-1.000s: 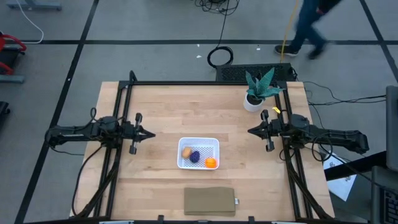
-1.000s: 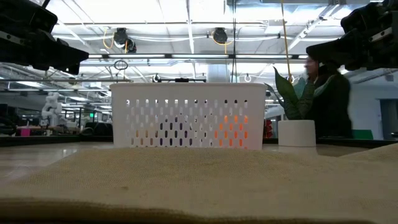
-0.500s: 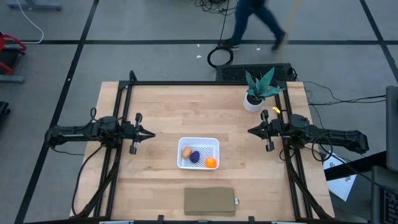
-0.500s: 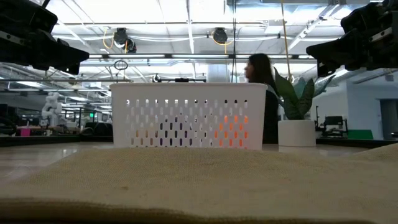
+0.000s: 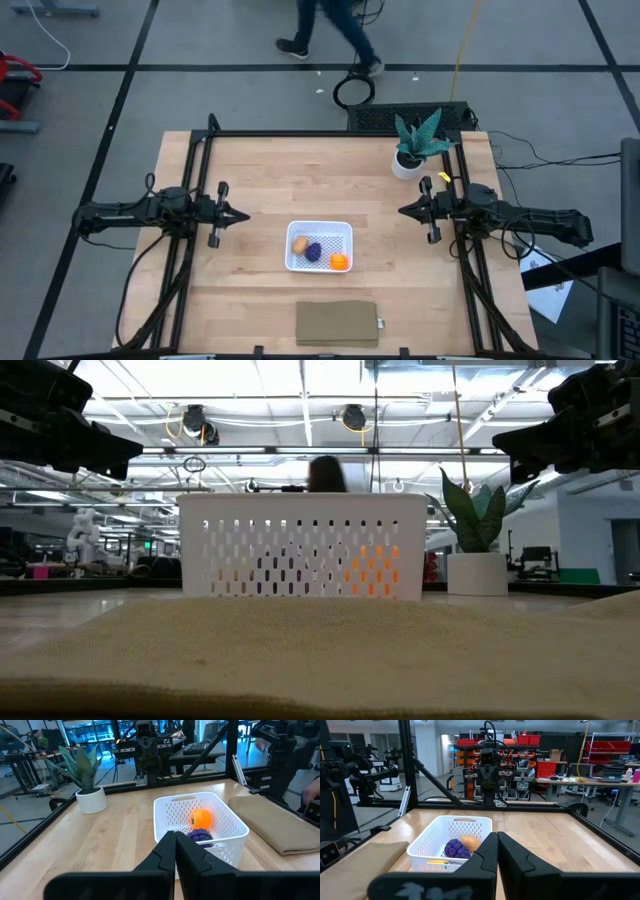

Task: Pick and placing Produce into tupperware
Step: Return to Home Position

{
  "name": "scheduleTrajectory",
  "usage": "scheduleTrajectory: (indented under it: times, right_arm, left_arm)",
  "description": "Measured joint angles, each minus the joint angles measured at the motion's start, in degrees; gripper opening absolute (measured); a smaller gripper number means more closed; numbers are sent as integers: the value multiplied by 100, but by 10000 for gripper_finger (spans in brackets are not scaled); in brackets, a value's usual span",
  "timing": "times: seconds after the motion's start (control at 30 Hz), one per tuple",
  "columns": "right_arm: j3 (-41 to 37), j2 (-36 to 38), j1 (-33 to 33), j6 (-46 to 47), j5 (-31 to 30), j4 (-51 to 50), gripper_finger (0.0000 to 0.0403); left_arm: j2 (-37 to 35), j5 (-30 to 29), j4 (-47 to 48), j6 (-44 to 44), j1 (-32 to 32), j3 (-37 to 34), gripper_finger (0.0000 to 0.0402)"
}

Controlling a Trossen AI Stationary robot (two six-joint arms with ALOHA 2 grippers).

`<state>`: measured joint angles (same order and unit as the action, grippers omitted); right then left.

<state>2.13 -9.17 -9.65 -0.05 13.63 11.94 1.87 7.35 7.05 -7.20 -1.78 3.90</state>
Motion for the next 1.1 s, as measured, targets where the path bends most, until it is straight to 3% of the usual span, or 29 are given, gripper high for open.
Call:
scheduleTrajectory:
  times: [0.27,0.67,1.1]
  right_arm:
    - [0,0,0,2,0,0,0]
    - [0,0,-2,0,0,0,0]
    - [0,-2,-2,1,0,0,0]
  left_arm:
    - [0,0,0,0,0,0,27]
    - [-1,0,0,0,-1,0,2]
    - [-1,1,0,-1,-2,0,24]
